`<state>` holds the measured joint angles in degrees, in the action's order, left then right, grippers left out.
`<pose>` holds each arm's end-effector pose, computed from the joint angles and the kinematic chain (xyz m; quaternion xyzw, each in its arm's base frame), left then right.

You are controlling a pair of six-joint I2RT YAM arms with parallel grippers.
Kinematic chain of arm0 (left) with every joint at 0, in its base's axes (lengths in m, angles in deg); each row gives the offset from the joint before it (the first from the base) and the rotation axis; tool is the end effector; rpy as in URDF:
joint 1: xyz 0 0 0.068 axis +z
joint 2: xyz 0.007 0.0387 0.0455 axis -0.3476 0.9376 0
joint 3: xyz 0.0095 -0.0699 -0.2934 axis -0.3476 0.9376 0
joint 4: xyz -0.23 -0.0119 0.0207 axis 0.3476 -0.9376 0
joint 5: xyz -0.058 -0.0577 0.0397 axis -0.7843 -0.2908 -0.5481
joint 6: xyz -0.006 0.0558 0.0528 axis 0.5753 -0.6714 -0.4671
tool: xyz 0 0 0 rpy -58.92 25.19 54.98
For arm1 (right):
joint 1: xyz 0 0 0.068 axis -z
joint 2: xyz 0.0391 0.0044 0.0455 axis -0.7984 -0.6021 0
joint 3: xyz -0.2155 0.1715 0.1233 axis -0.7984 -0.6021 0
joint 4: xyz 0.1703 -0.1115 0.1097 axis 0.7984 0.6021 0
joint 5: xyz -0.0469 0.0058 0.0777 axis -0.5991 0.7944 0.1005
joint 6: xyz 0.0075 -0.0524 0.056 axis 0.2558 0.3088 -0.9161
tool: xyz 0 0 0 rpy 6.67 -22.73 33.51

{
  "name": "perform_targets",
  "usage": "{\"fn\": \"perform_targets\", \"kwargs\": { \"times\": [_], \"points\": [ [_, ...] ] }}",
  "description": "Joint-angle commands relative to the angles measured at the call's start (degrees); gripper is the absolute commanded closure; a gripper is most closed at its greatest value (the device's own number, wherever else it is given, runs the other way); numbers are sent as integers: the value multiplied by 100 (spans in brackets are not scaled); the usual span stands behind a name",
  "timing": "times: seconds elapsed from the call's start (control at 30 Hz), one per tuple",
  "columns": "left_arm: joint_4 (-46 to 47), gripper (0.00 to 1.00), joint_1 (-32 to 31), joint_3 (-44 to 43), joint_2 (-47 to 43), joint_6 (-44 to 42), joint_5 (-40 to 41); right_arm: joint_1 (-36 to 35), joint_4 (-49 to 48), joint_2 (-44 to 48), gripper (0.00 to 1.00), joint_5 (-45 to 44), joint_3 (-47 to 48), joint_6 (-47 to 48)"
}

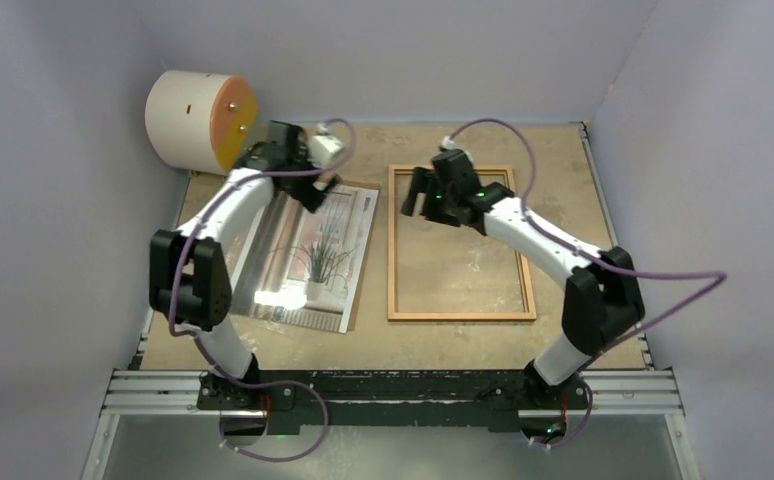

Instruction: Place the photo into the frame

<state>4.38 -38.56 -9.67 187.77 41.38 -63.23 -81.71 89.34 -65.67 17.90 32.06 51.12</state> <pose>0.3620 -0.1279 0.2815 0.3709 0.8632 -0.0368 0.3405 0.3110 0.1639 0.3055 0.0909 0.8962 0.2042 0.3832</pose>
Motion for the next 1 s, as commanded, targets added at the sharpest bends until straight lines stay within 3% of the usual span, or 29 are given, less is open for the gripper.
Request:
{"fn": "perform_targets", "kwargs": {
  "times": [0.0,0.17,0.33,0.77,0.97],
  "points": [
    [-751,0,1385,108,-620,-517,34,-876,-422,-775,17,212,884,-501],
    [-610,0,2644,672,-893,-950,253,-1445,-258,-2194,19,283,2121,-532],
    [44,0,3128,1496,-1044,-1208,888,-1521,-206,-2879,19,-4,2423,-623],
    [1211,0,3076,2427,-647,-955,1114,-1074,-36,-3308,23,-348,2295,-757],
    [1399,0,2376,2925,-711,-968,1140,-880,-314,-3582,23,-80,2542,-780]
  ]
}}
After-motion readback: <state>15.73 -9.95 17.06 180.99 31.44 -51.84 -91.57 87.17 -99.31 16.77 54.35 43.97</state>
